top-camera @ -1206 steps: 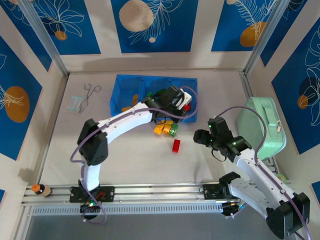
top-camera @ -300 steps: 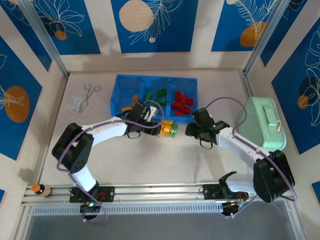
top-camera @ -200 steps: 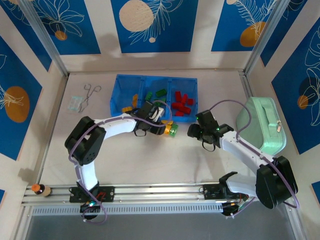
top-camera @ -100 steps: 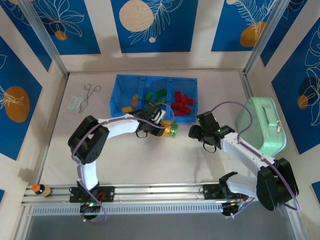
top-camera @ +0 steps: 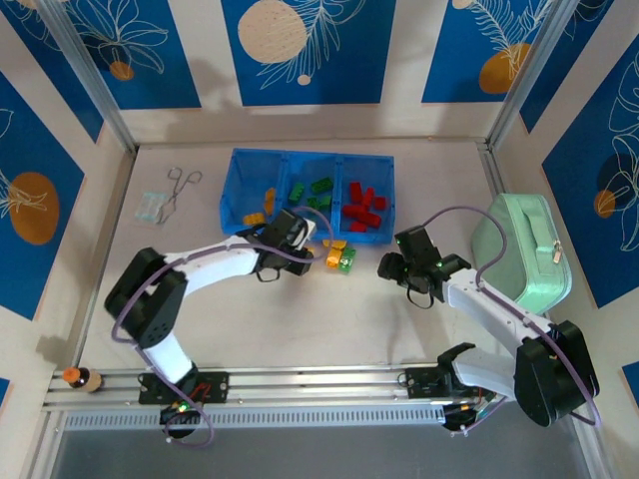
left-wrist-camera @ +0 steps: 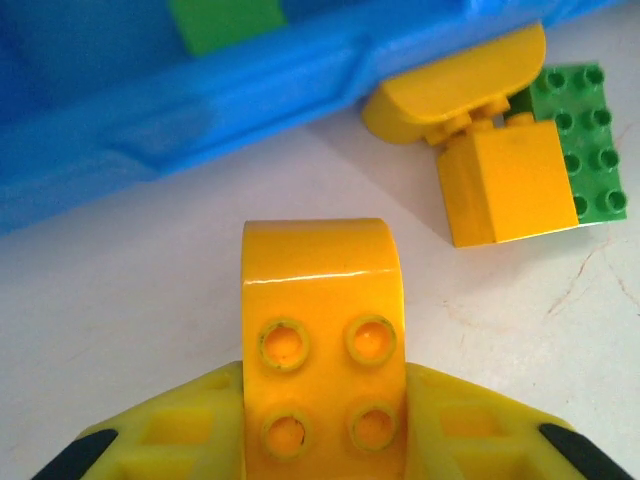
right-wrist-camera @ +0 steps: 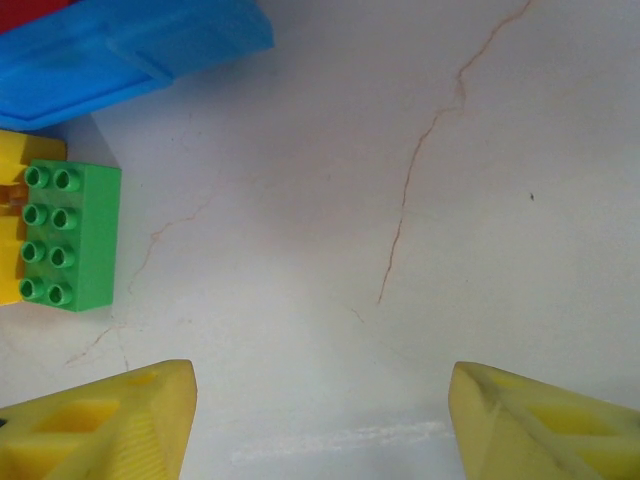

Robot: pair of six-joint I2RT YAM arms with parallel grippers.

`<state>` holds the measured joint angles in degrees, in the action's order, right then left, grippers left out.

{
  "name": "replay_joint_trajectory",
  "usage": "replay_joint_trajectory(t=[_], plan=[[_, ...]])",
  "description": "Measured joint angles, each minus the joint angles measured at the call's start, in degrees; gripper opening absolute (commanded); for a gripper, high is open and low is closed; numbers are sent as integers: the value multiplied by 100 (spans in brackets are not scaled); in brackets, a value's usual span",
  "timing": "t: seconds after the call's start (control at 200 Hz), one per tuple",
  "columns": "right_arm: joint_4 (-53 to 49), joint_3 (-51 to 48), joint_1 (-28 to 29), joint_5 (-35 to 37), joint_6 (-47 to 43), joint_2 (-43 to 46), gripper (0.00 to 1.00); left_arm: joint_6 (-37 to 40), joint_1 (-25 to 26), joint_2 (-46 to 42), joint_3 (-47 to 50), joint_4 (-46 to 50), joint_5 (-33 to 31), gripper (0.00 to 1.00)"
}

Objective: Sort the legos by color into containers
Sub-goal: Pick up the lego from the center of the table, then place the lego in the container.

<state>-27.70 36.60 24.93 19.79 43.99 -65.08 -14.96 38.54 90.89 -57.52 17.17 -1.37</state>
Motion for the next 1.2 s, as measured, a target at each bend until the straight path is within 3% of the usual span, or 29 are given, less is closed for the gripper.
replay_joint_trajectory(t=[0.19,0.35,0.52,0.875,0.94,1.025,1.2], plan=[[52,0,37,-79,24,-15,68,2,-848,-778,35,177,-87,26],[114,2,232,-79,81,-177,68,2,-1493,-787,-59,258,-63,26],[109,17,501,-74,146,-299,68,0,-1840,-334,-428,328,-63,26],[-26,208,767,9,197,-297,68,11,-2052,1051,-1558,358,-81,27],[-74,208,776,37,197,-284,68,17,-2068,1182,-1725,391,-101,36],[-153,208,776,79,201,-219,68,48,-2103,1318,-1958,483,-153,72],[-212,208,787,118,214,-81,68,31,-2170,1432,-2192,562,-192,79]])
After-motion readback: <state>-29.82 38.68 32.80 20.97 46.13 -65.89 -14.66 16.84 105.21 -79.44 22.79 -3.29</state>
